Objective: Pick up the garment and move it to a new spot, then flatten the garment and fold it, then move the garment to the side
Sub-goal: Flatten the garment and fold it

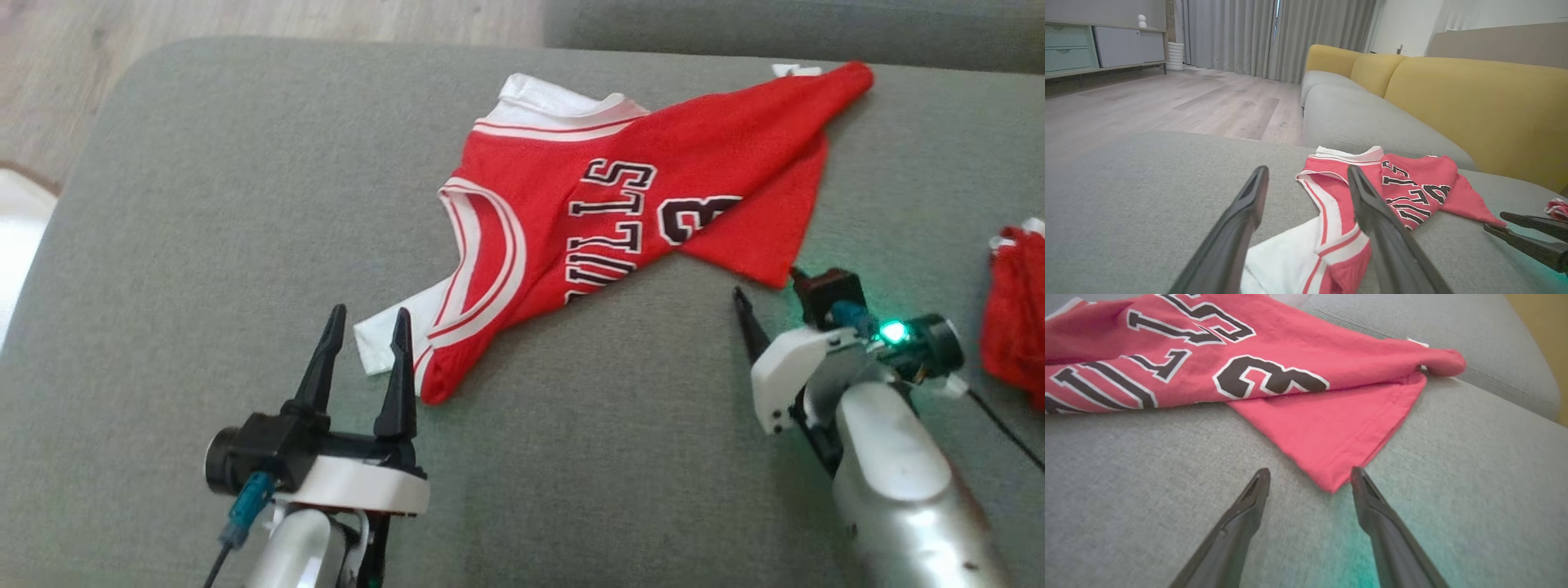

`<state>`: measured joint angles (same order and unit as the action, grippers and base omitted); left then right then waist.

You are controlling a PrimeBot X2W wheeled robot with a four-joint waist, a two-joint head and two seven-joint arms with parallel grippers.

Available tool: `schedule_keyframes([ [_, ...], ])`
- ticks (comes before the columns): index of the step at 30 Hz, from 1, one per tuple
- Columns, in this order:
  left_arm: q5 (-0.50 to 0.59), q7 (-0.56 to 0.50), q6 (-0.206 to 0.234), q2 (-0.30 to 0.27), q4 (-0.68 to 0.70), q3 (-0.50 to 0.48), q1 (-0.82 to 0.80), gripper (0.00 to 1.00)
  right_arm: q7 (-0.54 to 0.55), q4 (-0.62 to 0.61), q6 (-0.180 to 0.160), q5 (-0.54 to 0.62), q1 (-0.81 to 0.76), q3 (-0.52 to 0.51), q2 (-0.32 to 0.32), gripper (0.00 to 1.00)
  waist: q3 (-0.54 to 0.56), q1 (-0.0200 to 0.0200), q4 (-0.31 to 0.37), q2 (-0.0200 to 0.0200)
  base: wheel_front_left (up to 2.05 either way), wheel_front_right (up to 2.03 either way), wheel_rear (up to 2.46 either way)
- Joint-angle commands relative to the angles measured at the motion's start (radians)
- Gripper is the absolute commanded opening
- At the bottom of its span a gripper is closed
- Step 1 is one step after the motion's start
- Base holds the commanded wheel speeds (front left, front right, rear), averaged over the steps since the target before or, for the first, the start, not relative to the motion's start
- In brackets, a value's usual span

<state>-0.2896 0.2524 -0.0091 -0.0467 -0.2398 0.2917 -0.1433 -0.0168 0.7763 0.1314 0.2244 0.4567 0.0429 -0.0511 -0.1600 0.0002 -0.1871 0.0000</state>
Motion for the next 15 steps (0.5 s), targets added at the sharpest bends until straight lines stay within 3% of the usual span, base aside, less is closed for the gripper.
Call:
schedule_keyframes([
  [1,-0.008,0.009,0.003,-0.004,0.030,-0.023,-0.042,1.00,-0.007,0.006,-0.001,0.032,0.058,0.003,0.000,1.00,-0.020,-0.0002,-0.023,0.0000,0.00,0.00,0.00],
  [9,-0.021,0.009,0.007,-0.004,0.031,-0.011,-0.065,1.00,-0.011,0.142,-0.001,0.144,0.141,-0.084,-0.003,1.00,-0.046,-0.0002,-0.054,0.0000,0.00,0.00,0.00],
  [10,-0.022,0.009,0.008,-0.004,0.031,-0.010,-0.066,1.00,-0.009,0.155,-0.001,0.151,0.148,-0.097,-0.002,0.13,-0.048,-0.0002,-0.055,0.0000,0.00,0.00,0.00],
  [11,-0.022,0.009,0.009,-0.004,0.032,-0.009,-0.067,1.00,-0.012,0.165,-0.001,0.160,0.154,-0.106,-0.002,0.00,-0.049,-0.0002,-0.056,0.0000,0.00,0.00,0.00],
  [15,-0.024,0.009,0.015,-0.004,0.029,-0.014,-0.066,1.00,-0.042,0.191,-0.001,0.188,0.163,-0.141,-0.001,0.00,-0.043,-0.0002,-0.045,0.0000,0.00,0.00,0.00],
])
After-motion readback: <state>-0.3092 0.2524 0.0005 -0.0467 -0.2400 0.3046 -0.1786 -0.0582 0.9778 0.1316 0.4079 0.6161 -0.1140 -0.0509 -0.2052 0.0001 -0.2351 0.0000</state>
